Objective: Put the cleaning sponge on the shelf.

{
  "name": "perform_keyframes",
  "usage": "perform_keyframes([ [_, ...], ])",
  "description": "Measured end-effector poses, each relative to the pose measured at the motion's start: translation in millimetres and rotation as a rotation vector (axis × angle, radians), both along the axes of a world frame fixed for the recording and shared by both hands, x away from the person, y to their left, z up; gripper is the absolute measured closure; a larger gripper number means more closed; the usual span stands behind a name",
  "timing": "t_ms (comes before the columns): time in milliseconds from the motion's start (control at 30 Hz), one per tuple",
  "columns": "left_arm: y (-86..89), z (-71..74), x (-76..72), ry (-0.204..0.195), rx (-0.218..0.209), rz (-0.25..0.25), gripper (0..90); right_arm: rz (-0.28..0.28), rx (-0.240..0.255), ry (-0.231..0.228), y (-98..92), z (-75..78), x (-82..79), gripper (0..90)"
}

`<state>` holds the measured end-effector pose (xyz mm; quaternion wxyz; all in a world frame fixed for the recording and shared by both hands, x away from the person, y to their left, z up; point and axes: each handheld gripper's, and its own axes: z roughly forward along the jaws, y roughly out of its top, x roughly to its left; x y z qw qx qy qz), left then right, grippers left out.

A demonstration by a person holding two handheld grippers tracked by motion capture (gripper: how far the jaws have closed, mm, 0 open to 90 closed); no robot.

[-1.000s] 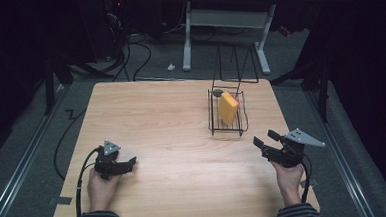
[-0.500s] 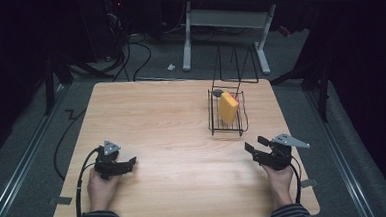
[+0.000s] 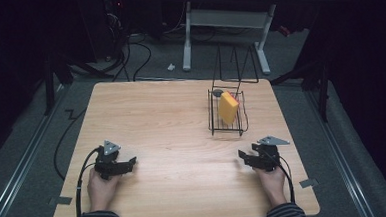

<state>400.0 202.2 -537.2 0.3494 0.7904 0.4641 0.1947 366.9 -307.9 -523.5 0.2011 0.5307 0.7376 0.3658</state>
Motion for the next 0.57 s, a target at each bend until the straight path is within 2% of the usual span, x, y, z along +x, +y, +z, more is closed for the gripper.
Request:
perform_keyframes([
  [67, 0.0, 0.0, 0.0, 0.0, 0.0, 0.0, 19.6, 0.007, -0.033, 0.0, 2.1, -2.6, 0.7, 32.5],
  [167, 0.0, 0.0, 0.0, 0.0, 0.0, 0.0, 19.6, 0.007, -0.053, 0.023, 5.5, -5.1, 0.9, 32.5],
  [233, 0.0, 0.0, 0.0, 0.0, 0.0, 0.0, 19.6, 0.013, -0.08, 0.016, 7.0, -6.6, 0.9, 32.1],
  [333, 0.0, 0.0, 0.0, 0.0, 0.0, 0.0, 19.6, 0.019, -0.09, 0.014, 9.0, -6.9, 1.4, 30.6],
  [400, 0.0, 0.0, 0.0, 0.0, 0.0, 0.0, 19.6, 0.032, -0.122, 0.011, 13.1, -7.2, 1.4, 29.0],
  [567, -0.2, -0.1, 0.0, -0.001, -0.002, 0.002, 19.6, 0.047, -0.124, 0.009, 13.8, -7.3, 1.3, 28.8],
])
